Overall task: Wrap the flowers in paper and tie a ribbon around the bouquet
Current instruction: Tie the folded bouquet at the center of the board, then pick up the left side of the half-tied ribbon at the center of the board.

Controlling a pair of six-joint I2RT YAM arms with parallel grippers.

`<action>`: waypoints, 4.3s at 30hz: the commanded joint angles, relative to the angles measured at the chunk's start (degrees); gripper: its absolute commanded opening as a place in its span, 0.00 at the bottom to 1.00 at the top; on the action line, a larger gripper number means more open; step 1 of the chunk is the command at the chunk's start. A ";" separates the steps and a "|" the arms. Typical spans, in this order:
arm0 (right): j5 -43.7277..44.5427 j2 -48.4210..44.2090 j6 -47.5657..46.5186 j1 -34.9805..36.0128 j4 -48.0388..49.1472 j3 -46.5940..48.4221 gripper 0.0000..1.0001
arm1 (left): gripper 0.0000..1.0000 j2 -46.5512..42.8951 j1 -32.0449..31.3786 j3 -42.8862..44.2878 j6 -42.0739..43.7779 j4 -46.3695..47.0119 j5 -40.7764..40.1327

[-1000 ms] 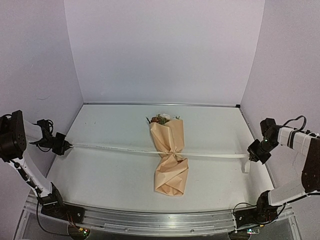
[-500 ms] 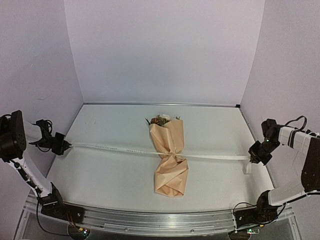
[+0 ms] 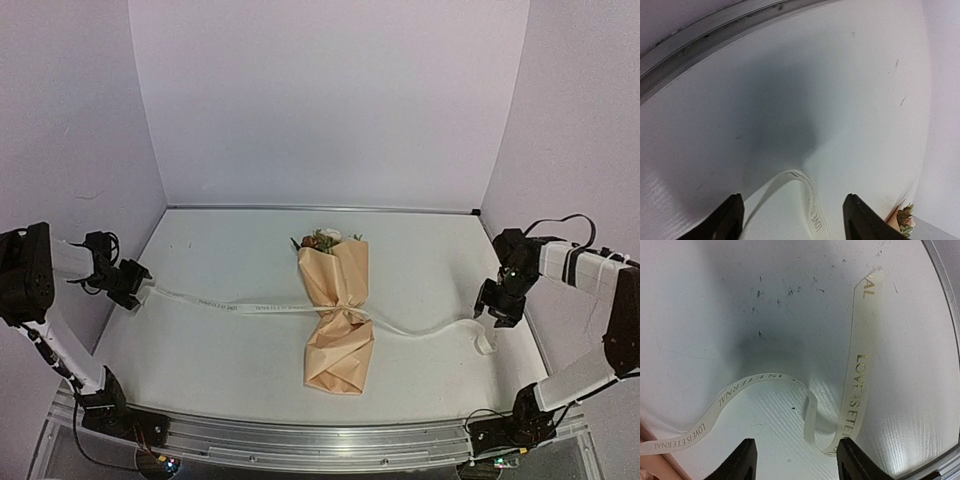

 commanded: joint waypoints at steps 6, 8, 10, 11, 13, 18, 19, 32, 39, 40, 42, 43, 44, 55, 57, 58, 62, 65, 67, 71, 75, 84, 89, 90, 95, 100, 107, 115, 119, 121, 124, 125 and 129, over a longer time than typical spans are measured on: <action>8.76 -4.63 -11.03 5.47 -1.88 2.06 0.83 | 0.85 -11.03 -10.41 2.20 0.54 -2.25 -6.04; 10.10 -5.59 -15.25 7.78 2.49 0.67 0.83 | 0.87 -13.08 -13.13 1.73 -1.68 -2.24 -5.71; 9.96 -5.76 -19.73 9.44 9.19 -1.86 0.84 | 0.87 -14.60 -15.79 1.03 -4.91 -1.86 -5.42; 10.18 -5.86 -21.69 10.07 12.79 -3.21 0.84 | 0.87 -15.09 -17.71 0.78 -6.41 -1.78 -5.57; 9.73 -5.95 -23.79 10.69 17.48 -4.76 0.85 | 0.87 -15.84 -21.38 0.53 -9.00 -1.93 -6.61; 5.97 -4.96 -28.29 12.88 23.17 -4.90 0.88 | 0.89 -17.35 -29.41 0.78 -14.45 -2.92 -10.27; 5.18 -4.57 -29.78 13.66 23.92 -4.84 0.88 | 0.89 -17.23 -31.49 0.94 -16.05 -2.91 -10.83; -12.95 -2.63 -45.90 21.45 46.71 -15.26 0.86 | 0.87 -7.69 -55.04 -2.64 -45.99 12.26 -11.86; -16.05 -3.71 -50.61 25.84 48.77 -18.70 0.86 | 0.87 1.45 -59.75 1.24 -50.49 20.59 -11.75; -15.88 -3.89 -51.33 26.30 48.76 -18.93 0.86 | 0.87 2.67 -59.93 1.94 -50.94 21.58 -11.55; -15.17 -4.07 -52.86 27.29 48.78 -19.57 0.86 | 0.87 4.65 -60.69 3.90 -51.46 21.69 -11.47; -14.95 -4.19 -53.18 27.53 48.74 -19.87 0.85 | 0.87 5.23 -61.33 4.55 -51.61 21.49 -11.55; -14.75 -4.28 -53.37 27.75 48.76 -20.11 0.86 | 0.87 5.77 -61.83 5.24 -51.81 21.20 -11.91; -11.88 1.55 -58.22 31.50 49.08 -18.42 0.80 | 0.73 11.84 -63.78 8.60 -54.27 21.29 -12.23; -10.80 3.84 -59.02 32.09 50.49 -17.49 0.76 | 0.68 13.02 -63.84 8.77 -54.43 21.24 -12.14; -10.03 5.01 -59.56 32.36 51.62 -17.16 0.74 | 0.67 13.63 -63.85 8.64 -54.69 21.47 -12.14; -6.70 9.59 -60.96 33.43 56.13 -15.05 0.69 | 0.63 15.82 -63.81 8.32 -55.51 23.47 -12.56; -5.09 12.20 -61.56 34.35 57.15 -13.09 0.63 | 0.53 16.63 -63.25 8.48 -54.55 23.65 -12.87; -4.34 13.30 -61.45 34.76 57.28 -12.41 0.56 | 0.41 16.65 -62.58 8.10 -53.75 23.84 -13.12; -3.50 14.56 -58.67 34.92 57.24 -11.63 0.20 | 0.14 15.91 -60.54 6.35 -50.52 24.95 -14.23; 0.88 14.85 -53.42 35.12 56.90 -10.63 0.00 | 0.00 15.35 -57.96 5.77 -42.21 27.55 -13.92; 9.46 10.43 -37.31 35.13 39.45 -6.81 0.00 | 0.00 11.93 -52.30 5.53 -24.80 16.75 -15.63; 17.42 8.89 -31.08 34.83 36.85 -10.60 0.00 | 0.00 8.08 -48.02 -0.91 -22.31 16.21 -16.44; 18.22 8.76 -29.26 34.54 36.73 -11.31 0.00 | 0.00 7.47 -47.53 -1.48 -21.41 15.50 -16.95; 20.61 7.33 -24.16 33.93 35.53 -13.13 0.00 | 0.00 4.36 -44.64 -5.38 -19.68 15.07 -17.48; 21.61 7.04 -20.65 32.09 35.44 -14.12 0.00 | 0.00 1.91 -42.72 -7.33 -19.13 14.87 -19.14; 16.53 6.32 -20.88 31.86 34.83 -13.70 0.00 | 0.00 1.21 -41.27 -6.74 -13.24 17.42 -18.23; 10.23 7.31 -23.43 37.04 28.38 -5.77 0.00 | 0.00 -0.27 -47.56 2.13 3.26 18.43 -15.90; 6.54 9.90 -20.98 37.89 27.76 -3.23 0.00 | 0.00 0.85 -51.45 6.26 9.11 19.51 -14.43; 5.58 11.22 -19.62 38.14 27.79 -2.43 0.00 | 0.00 1.62 -52.84 7.83 11.71 20.49 -12.52; 4.11 12.49 -18.48 38.21 27.79 -1.51 0.00 | 0.00 2.45 -54.43 9.55 14.46 20.86 -10.47; 3.89 12.70 -18.13 38.27 27.86 -1.28 0.00 | 0.01 2.52 -55.05 9.80 15.63 21.34 -9.52; 3.17 13.14 -16.90 38.24 27.92 -0.36 0.06 | 0.03 3.80 -56.72 12.01 19.92 22.34 -3.70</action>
